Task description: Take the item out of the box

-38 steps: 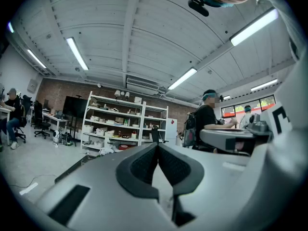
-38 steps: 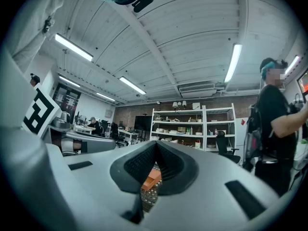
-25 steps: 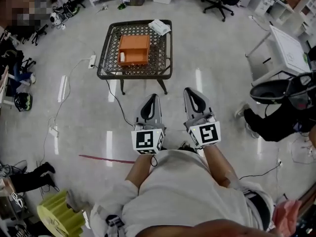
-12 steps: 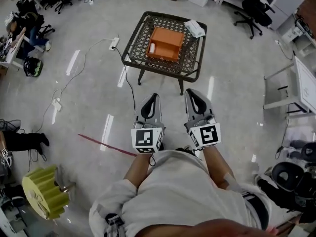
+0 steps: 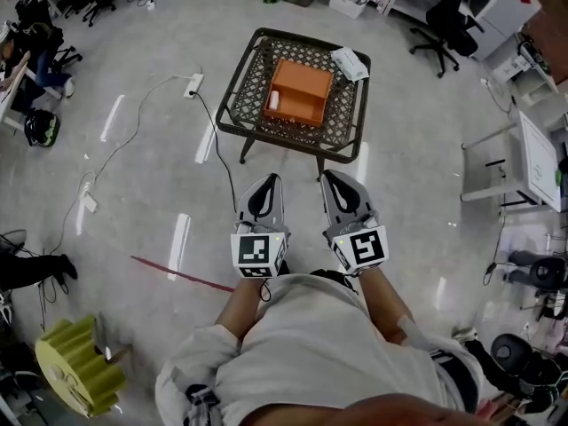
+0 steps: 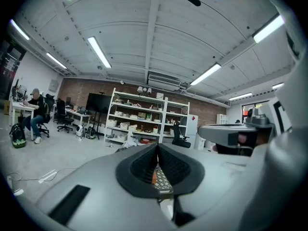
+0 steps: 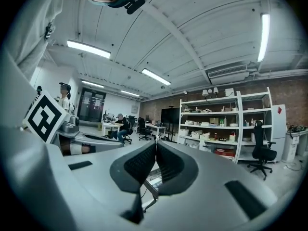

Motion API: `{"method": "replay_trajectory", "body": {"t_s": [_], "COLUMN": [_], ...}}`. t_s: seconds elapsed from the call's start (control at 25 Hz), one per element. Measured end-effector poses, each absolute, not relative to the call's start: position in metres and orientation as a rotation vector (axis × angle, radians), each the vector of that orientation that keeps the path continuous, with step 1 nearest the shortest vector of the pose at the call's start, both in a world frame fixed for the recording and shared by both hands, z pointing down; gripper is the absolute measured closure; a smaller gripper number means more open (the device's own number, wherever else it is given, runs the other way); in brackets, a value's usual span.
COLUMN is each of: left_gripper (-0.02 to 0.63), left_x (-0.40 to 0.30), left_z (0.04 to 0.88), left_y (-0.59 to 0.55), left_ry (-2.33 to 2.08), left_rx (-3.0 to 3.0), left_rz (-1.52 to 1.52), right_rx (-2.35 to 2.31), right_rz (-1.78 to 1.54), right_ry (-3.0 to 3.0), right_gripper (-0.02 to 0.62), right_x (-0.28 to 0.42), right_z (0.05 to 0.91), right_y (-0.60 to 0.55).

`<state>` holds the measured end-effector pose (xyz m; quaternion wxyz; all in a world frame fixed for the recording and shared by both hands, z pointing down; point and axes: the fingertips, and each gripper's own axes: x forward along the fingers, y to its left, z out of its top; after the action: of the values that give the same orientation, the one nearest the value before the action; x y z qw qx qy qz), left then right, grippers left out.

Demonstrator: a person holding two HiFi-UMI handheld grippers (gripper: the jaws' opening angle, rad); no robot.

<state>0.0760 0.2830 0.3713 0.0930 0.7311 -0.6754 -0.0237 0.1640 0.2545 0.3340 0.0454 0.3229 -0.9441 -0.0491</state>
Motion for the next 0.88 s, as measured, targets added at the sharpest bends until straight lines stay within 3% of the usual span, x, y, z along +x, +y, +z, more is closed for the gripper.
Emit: {"method": "replay_trajectory", "body": {"t_s": [0.88], "left_gripper": [0.595], "left_x": [-0.020], "left_z": [0.401], "left_y": [0.220], "left_ry": [-2.012], "left_rx": [2.087], "left_rz": [0.025], "right_rx": [0.846], "right_rz": [-0.037], "right_ry": [-2.896], "right_gripper": [0.591], "right_x": [0.058], "right_z": [0.368], "right_y": [0.189]}}
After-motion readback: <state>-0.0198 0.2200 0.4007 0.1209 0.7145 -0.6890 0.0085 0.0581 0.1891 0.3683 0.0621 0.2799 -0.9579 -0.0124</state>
